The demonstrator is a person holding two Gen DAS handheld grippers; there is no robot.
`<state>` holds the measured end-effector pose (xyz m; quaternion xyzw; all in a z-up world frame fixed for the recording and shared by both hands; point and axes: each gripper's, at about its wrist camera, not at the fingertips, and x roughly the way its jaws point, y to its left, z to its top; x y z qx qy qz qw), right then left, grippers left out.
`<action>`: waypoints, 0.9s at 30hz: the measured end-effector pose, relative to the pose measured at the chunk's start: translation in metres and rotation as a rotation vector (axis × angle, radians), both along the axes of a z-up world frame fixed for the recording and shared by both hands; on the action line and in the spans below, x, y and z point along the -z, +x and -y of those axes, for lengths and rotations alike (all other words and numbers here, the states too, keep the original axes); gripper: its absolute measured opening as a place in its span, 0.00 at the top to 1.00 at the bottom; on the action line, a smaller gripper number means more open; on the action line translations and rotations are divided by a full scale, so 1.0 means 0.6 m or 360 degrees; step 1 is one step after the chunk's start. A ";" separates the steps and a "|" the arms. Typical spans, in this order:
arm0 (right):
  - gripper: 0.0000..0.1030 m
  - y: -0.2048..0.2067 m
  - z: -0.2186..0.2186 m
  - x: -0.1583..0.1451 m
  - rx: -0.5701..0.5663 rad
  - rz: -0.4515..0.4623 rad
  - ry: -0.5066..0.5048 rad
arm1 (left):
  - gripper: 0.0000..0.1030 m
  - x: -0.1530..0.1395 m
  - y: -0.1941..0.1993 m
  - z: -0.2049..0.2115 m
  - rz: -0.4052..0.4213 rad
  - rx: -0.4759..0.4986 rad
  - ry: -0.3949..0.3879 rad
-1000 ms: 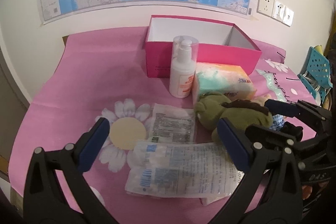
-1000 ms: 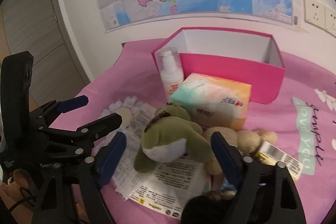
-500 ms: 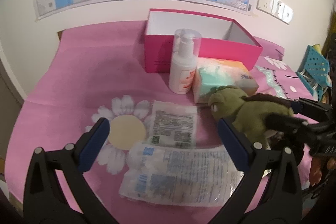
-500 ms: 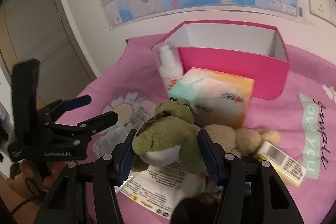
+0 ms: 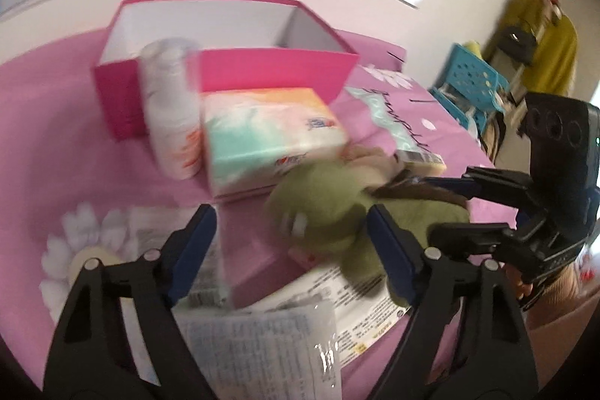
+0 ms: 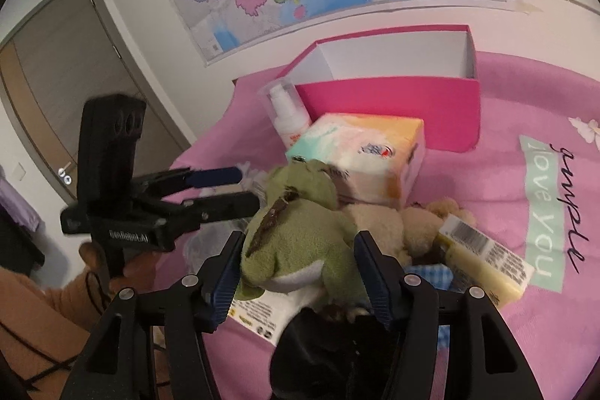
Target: Organize soft objects
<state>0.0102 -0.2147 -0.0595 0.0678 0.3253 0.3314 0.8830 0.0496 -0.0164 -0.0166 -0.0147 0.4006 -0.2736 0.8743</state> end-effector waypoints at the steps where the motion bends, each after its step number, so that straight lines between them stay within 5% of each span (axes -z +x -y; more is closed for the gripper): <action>1: 0.41 -0.002 0.002 0.002 0.0011 -0.0003 -0.0009 | 0.20 -0.001 0.003 0.006 -0.0002 0.0035 0.0011; 9: 0.43 -0.010 0.023 0.020 0.0110 -0.0049 0.0036 | 0.29 0.006 0.014 0.006 -0.0124 0.0178 -0.0095; 15: 0.64 -0.014 0.005 0.018 0.0050 -0.0031 0.0094 | 0.29 0.003 0.003 0.001 -0.0162 0.0156 -0.0147; 27: 0.64 -0.005 -0.003 -0.079 0.0001 0.0197 0.0120 | 0.29 -0.131 0.005 -0.026 0.0171 -0.0026 -0.0139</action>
